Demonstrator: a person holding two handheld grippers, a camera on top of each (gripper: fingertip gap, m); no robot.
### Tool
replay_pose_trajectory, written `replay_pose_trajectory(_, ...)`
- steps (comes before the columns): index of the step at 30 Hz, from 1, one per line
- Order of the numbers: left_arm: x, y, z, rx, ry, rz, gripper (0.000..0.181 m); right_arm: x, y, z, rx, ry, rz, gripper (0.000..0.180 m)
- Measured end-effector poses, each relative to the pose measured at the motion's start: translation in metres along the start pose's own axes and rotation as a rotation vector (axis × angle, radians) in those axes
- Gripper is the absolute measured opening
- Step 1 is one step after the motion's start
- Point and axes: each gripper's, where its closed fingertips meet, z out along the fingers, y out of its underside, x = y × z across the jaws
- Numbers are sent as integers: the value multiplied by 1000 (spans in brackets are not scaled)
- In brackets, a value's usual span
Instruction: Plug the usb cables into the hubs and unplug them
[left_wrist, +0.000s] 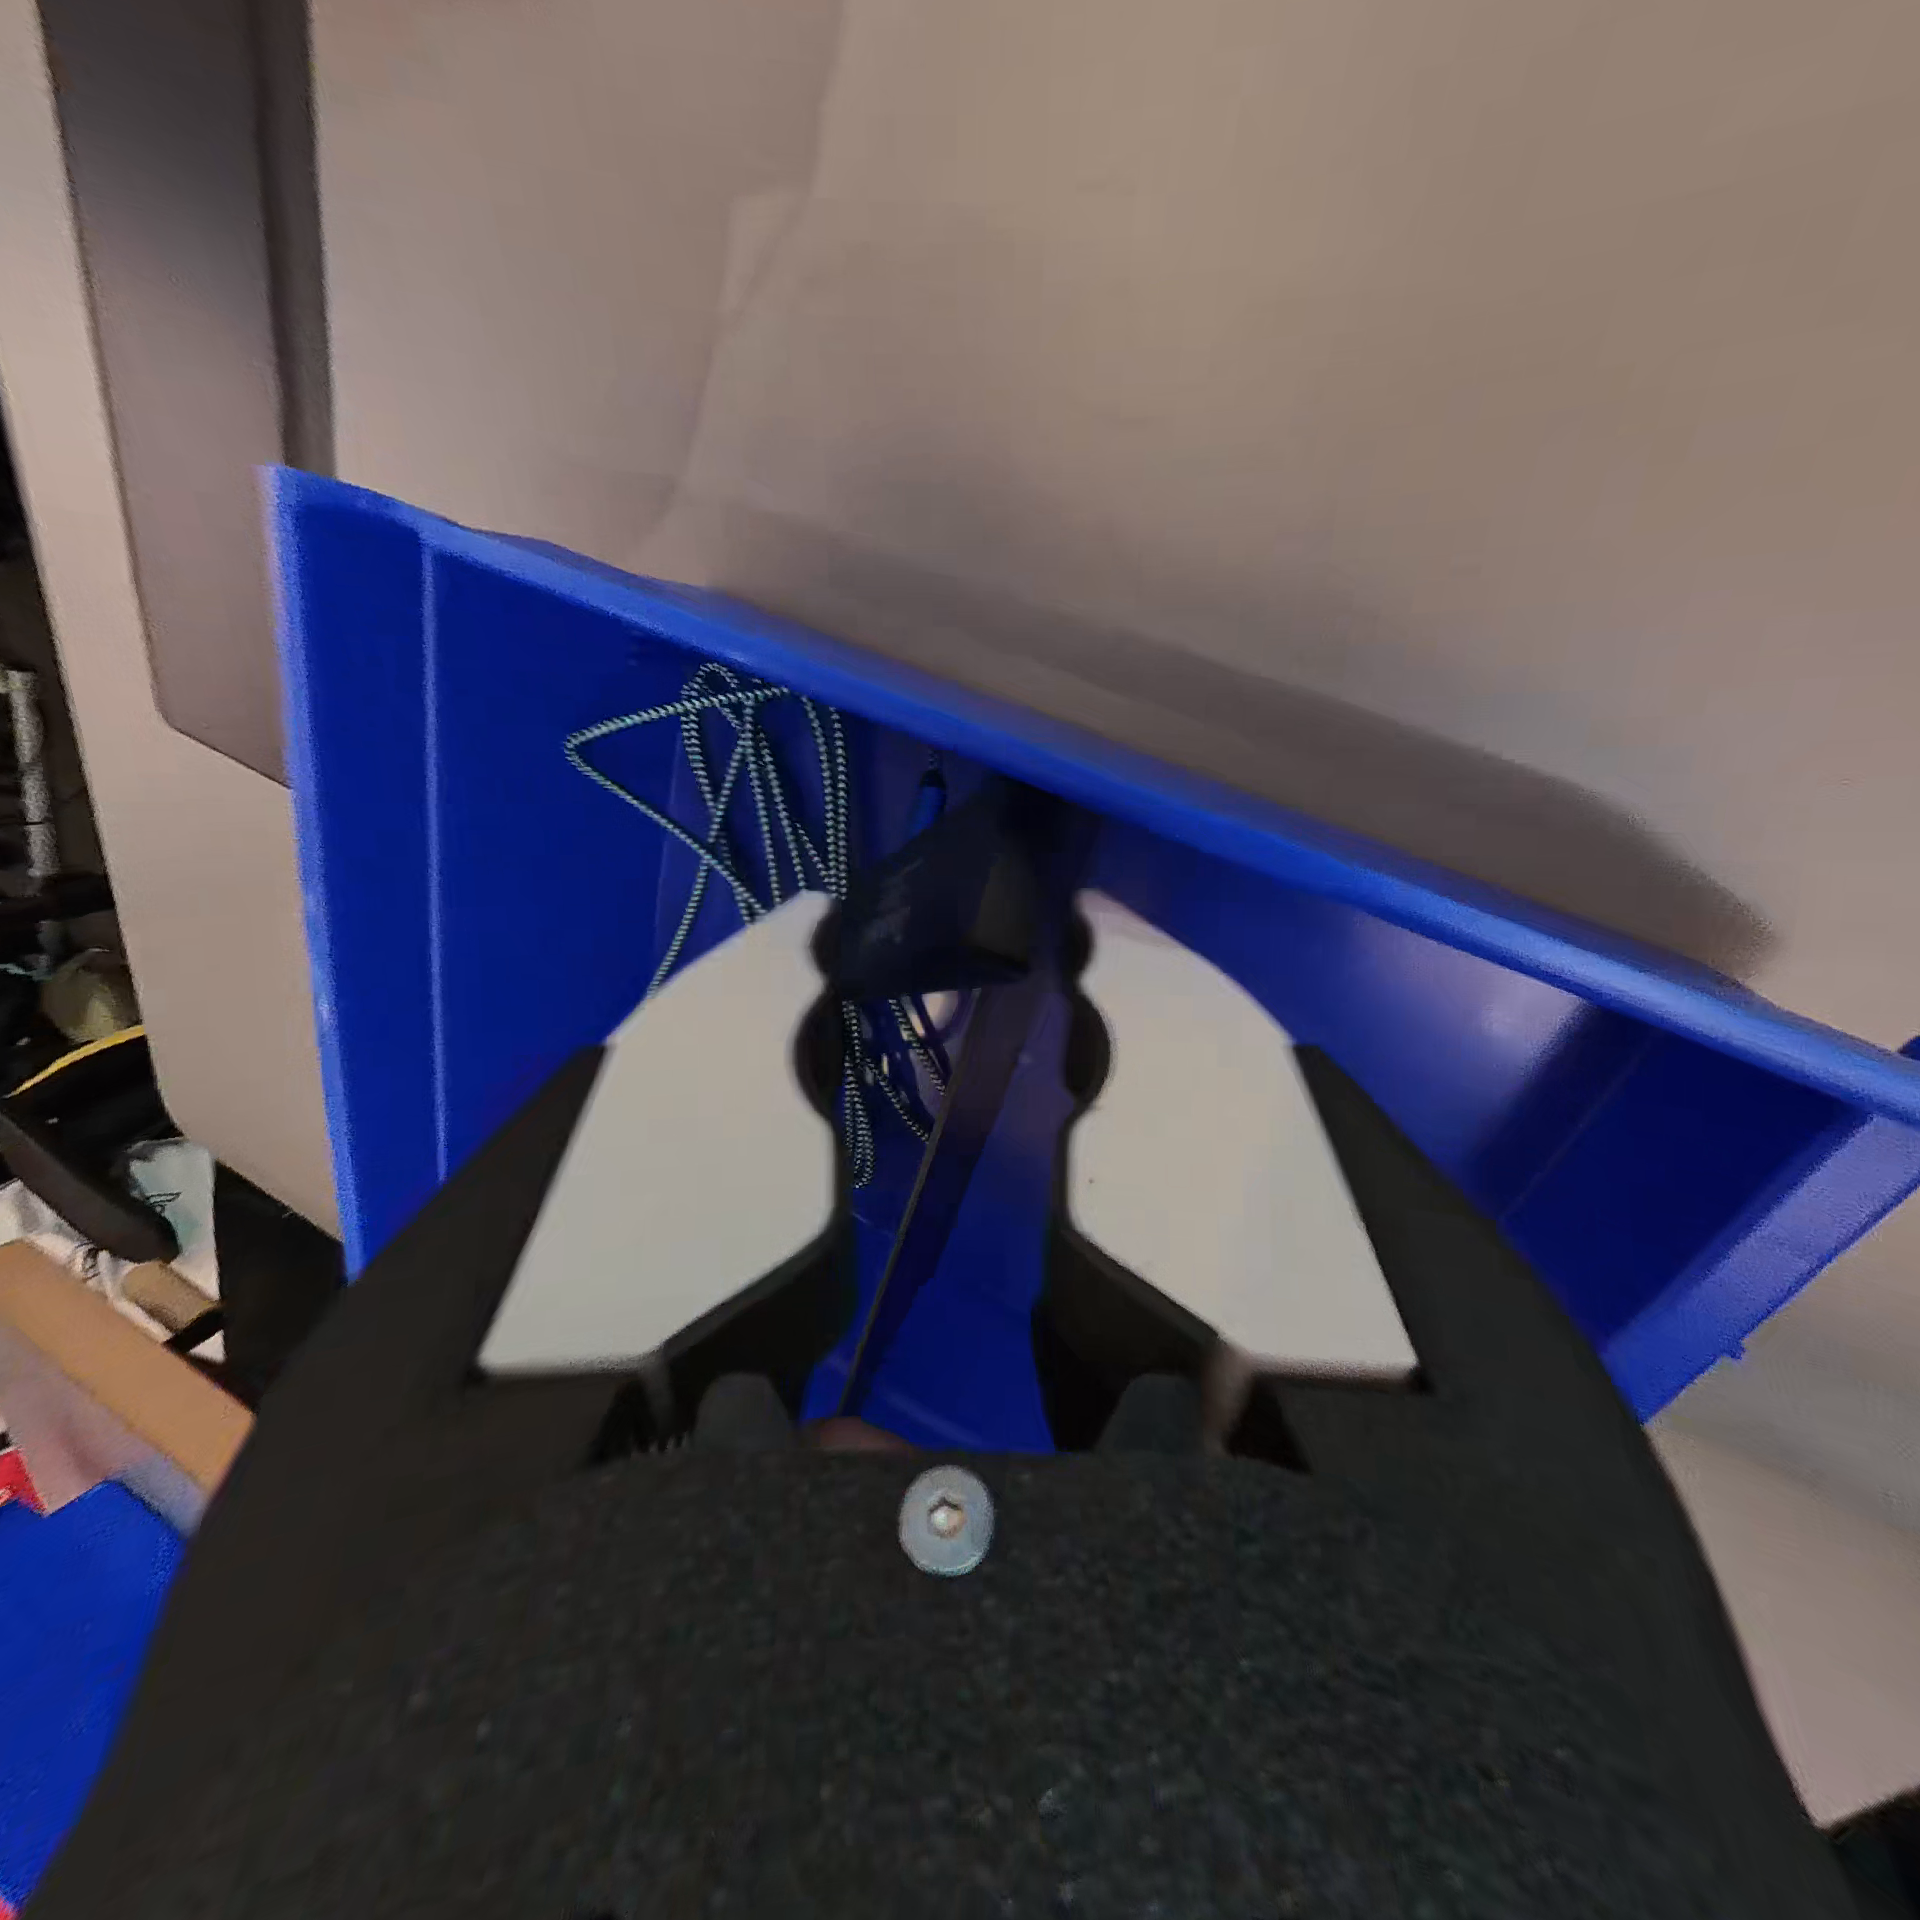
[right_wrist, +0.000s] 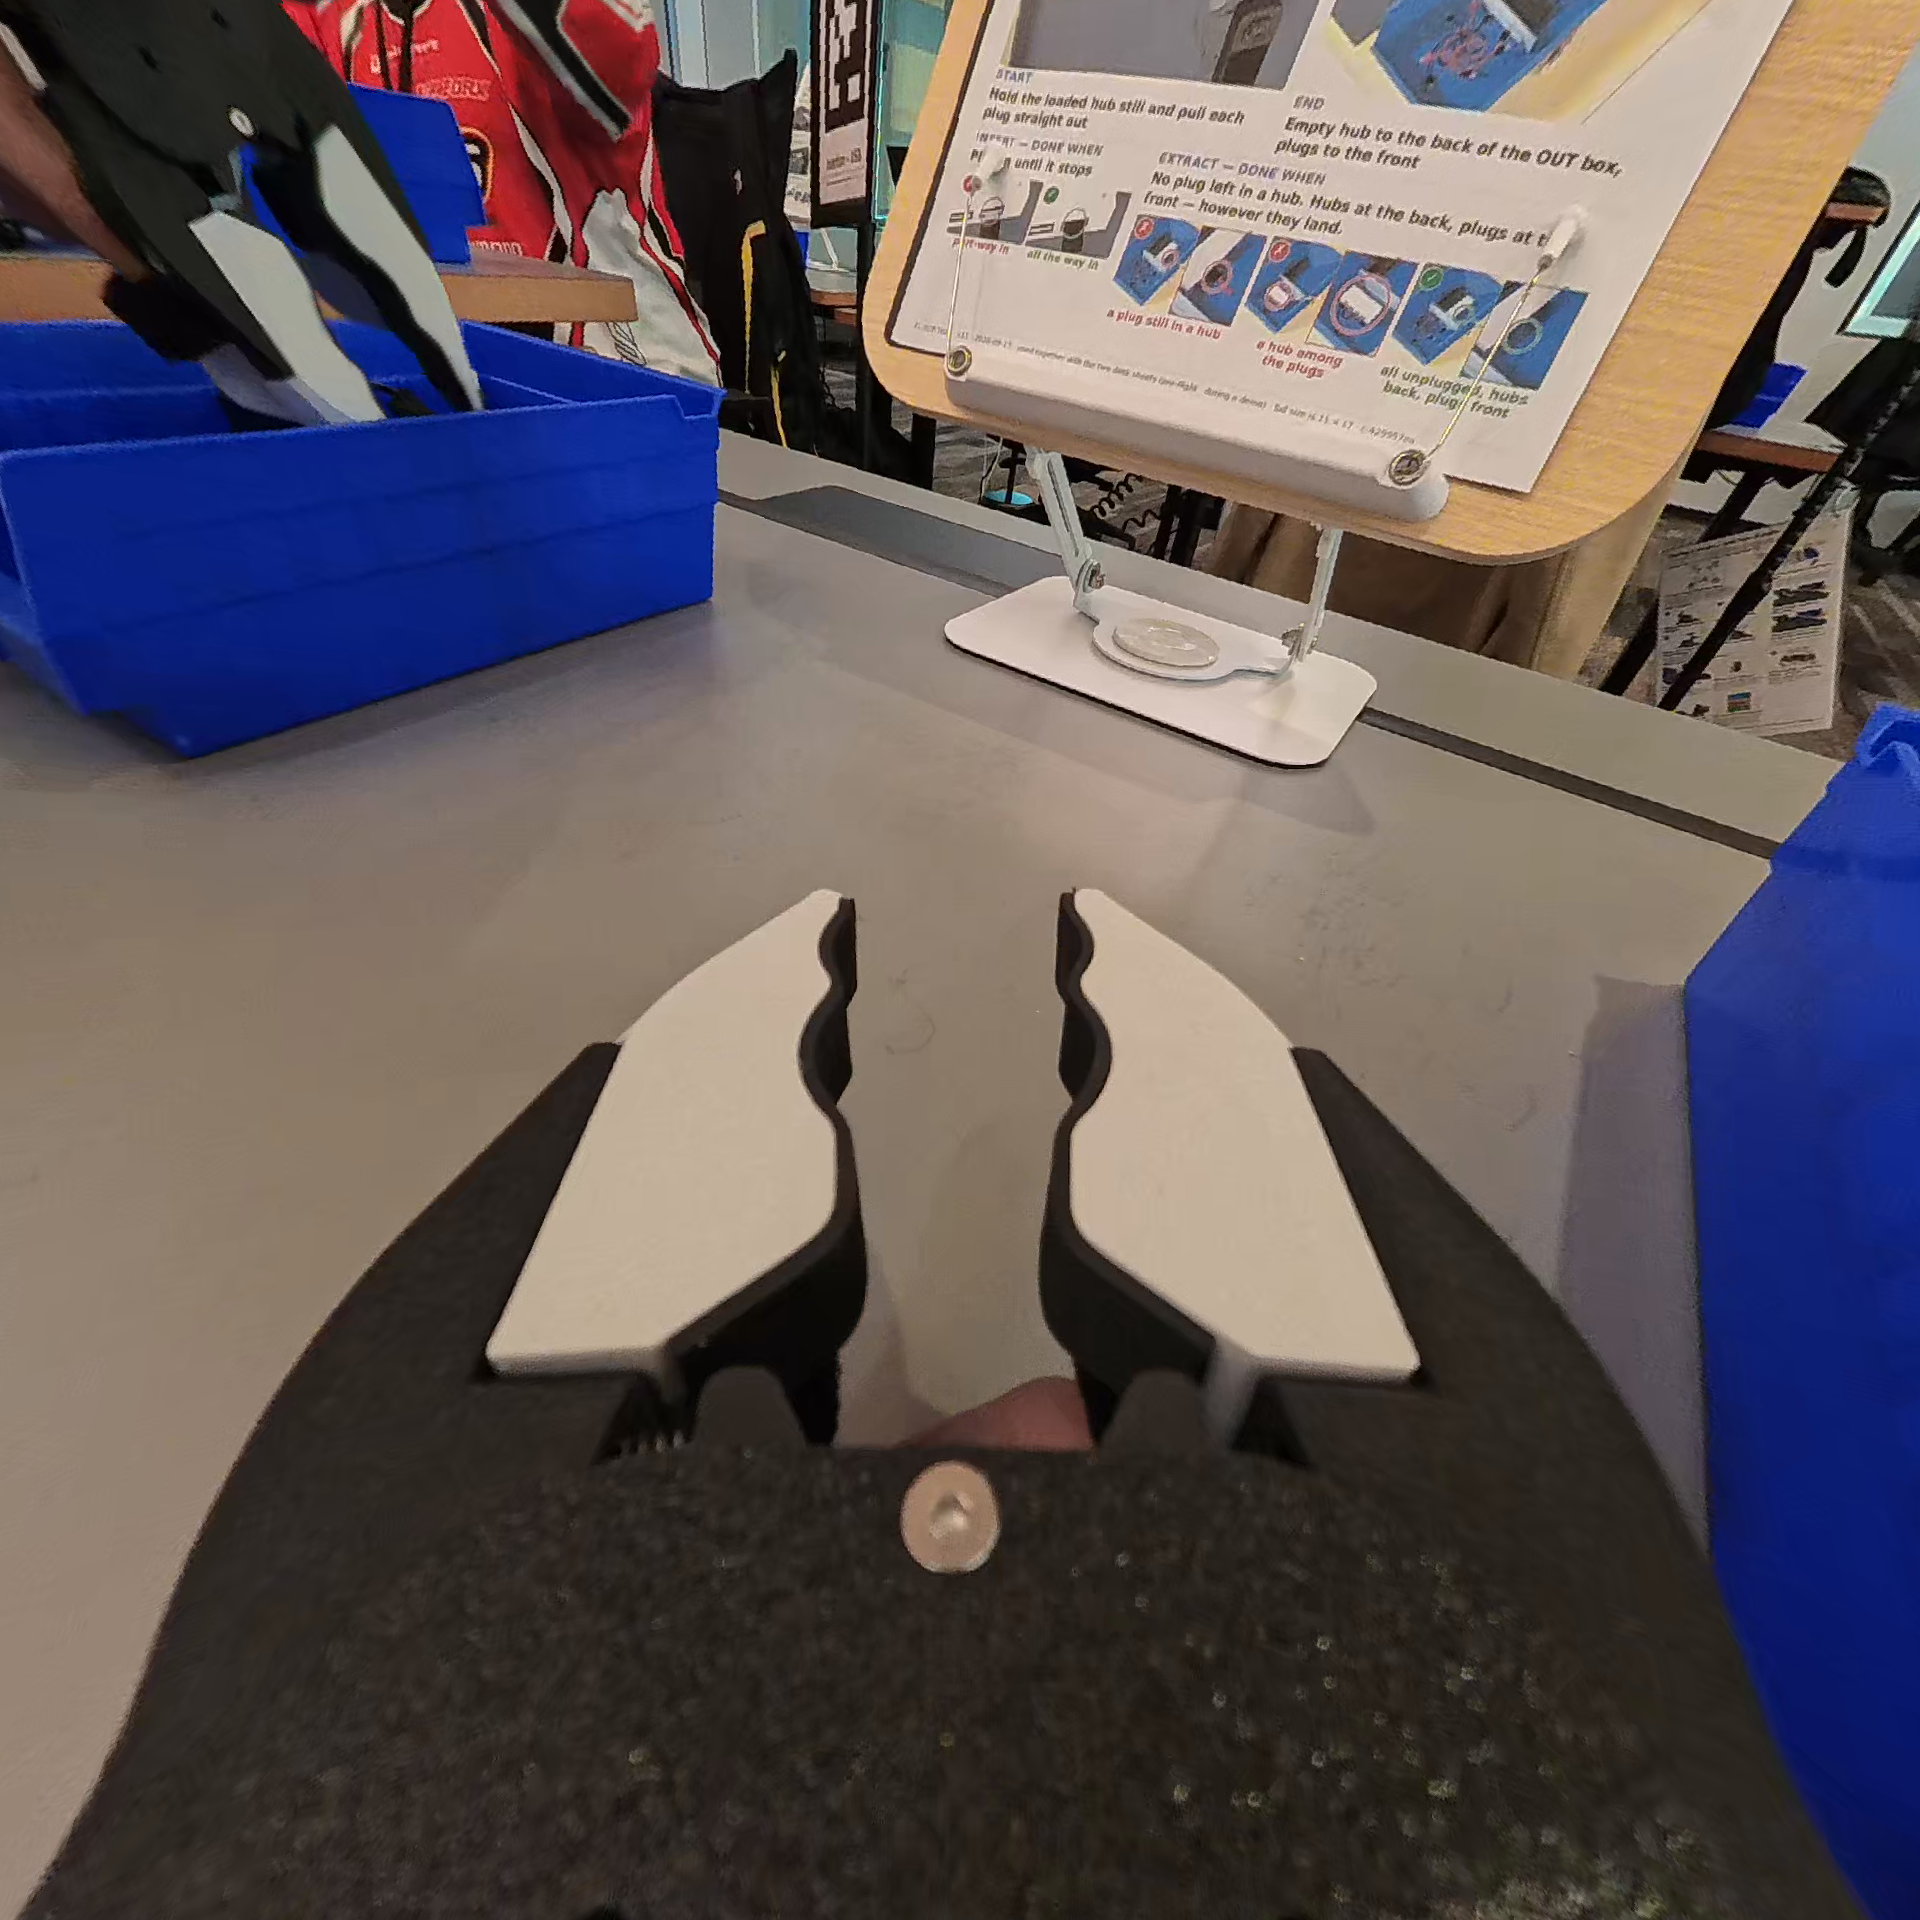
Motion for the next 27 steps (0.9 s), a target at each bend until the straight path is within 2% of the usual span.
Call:
replay_pose_trajectory(1,3,3,3,-14,36,6,22,0,0,0,0,-2,-1,36)
replay_pose_trajectory(5,1,2,-4,-25,76,6,18,-1,0,0,-1,-7,-1,35)
replay_pose_trajectory(7,-11,0,-16,0,34,4,12,-1,0,0,-2,-9,0,35)
replay_pose_trajectory(10,-32,-6,-45,65,-20,-48,11,-1,0,0,-3,-8,0,35)
replay_pose_trajectory(17,-91,-30,-140,226,-251,-136,11,-1,0,1,-3,-6,-1,35)
replay_pose_trajectory(23,-114,-71,-247,350,-404,-123,10,0,0,0,2,-4,3,35)
replay_pose_trajectory(27,-114,-108,-317,371,-486,-59,10,0,0,0,2,-3,3,35)
